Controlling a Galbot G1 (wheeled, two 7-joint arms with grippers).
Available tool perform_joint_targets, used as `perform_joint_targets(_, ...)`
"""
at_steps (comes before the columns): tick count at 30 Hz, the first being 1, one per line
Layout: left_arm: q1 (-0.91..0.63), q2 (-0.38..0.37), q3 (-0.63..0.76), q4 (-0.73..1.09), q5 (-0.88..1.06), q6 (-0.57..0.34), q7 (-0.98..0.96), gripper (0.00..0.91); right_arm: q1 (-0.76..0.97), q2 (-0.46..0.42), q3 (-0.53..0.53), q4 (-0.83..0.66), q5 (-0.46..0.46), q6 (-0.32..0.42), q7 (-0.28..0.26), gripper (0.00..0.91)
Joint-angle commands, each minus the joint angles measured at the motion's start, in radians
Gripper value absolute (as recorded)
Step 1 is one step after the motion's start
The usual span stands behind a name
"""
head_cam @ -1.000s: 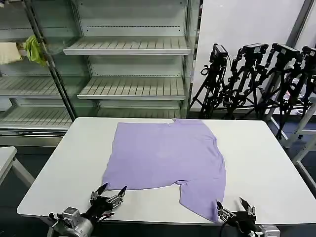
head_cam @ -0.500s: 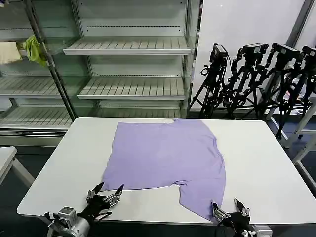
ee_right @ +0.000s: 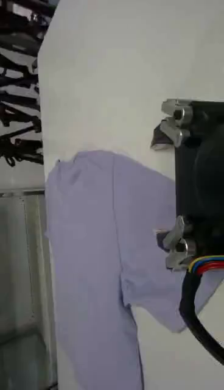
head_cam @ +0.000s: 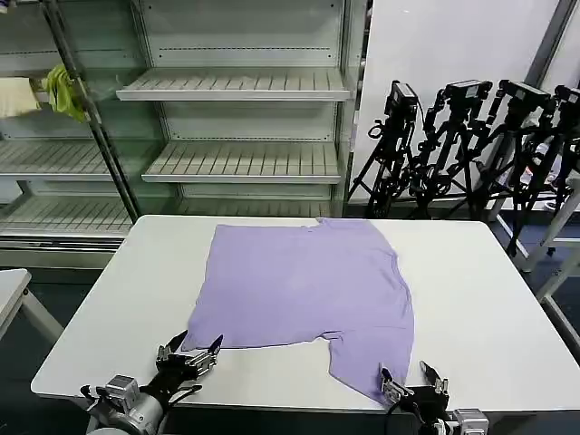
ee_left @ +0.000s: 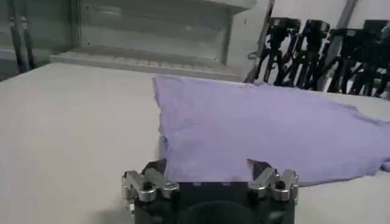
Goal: Fold and organize the clothes.
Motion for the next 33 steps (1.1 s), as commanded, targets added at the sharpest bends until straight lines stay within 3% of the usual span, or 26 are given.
perform_joint_targets(1, -0.004, 0.001, -0.003, 0.058, 0.001, -0.001, 0.001, 0.907, 0.005, 0.003, -0.014, -0.007, 0.002, -0.007, -0.001, 0.907)
perform_joint_targets(6, 0.005, -0.001, -0.005, 0.05, 0.004, -0.002, 0.001, 0.907, -0.001, 0.011, -0.017, -0.013, 0.0, -0.005, -0.006, 0.907)
perform_joint_targets(8, 0.012, -0.003, -0.003, 0.043, 0.01, -0.004, 0.003, 0.907, -0.004, 0.013, -0.017, -0.013, 0.0, -0.004, -0.007, 0.846)
perform_joint_targets(13, 0.016, -0.007, 0.002, 0.03, 0.018, -0.004, 0.005, 0.887, -0.007, 0.014, -0.017, -0.013, 0.0, -0.002, -0.009, 0.816)
perform_joint_targets(14, 0.017, -0.008, 0.002, 0.029, 0.019, -0.004, 0.006, 0.846, -0.008, 0.014, -0.016, -0.012, 0.0, -0.002, -0.01, 0.725)
perform_joint_targets(16, 0.017, -0.009, 0.004, 0.03, 0.02, -0.004, 0.007, 0.776, -0.01, 0.014, -0.016, -0.01, 0.0, -0.002, -0.01, 0.635)
perform_joint_targets(17, 0.017, -0.009, 0.005, 0.03, 0.022, -0.005, 0.008, 0.756, -0.012, 0.014, -0.015, -0.01, 0.0, -0.002, -0.01, 0.625)
perform_joint_targets(20, 0.018, -0.01, 0.006, 0.03, 0.024, -0.007, 0.009, 0.544, -0.016, 0.011, -0.011, -0.007, 0.001, -0.002, -0.011, 0.574)
perform_joint_targets(21, 0.019, -0.01, 0.006, 0.029, 0.024, -0.007, 0.01, 0.524, -0.018, 0.009, -0.01, -0.006, 0.002, -0.002, -0.011, 0.574)
perform_joint_targets(22, 0.02, -0.01, 0.006, 0.028, 0.024, -0.007, 0.01, 0.484, -0.019, 0.008, -0.01, -0.005, 0.002, -0.002, -0.011, 0.514)
perform_joint_targets(25, 0.023, -0.012, 0.007, 0.027, 0.029, -0.009, 0.011, 0.453, -0.024, 0.003, -0.008, -0.005, 0.005, -0.003, -0.012, 0.403)
perform_joint_targets(29, 0.026, -0.014, 0.006, 0.024, 0.032, -0.01, 0.012, 0.413, -0.028, 0.002, -0.011, -0.009, 0.005, -0.003, -0.013, 0.322)
perform_joint_targets(30, 0.028, -0.015, 0.006, 0.023, 0.033, -0.011, 0.012, 0.393, -0.032, 0.003, -0.011, -0.009, 0.006, -0.003, -0.014, 0.242)
perform_joint_targets(33, 0.033, -0.015, 0.003, 0.02, 0.034, -0.012, 0.013, 0.322, -0.041, 0.001, -0.007, -0.009, 0.007, -0.001, -0.016, 0.131)
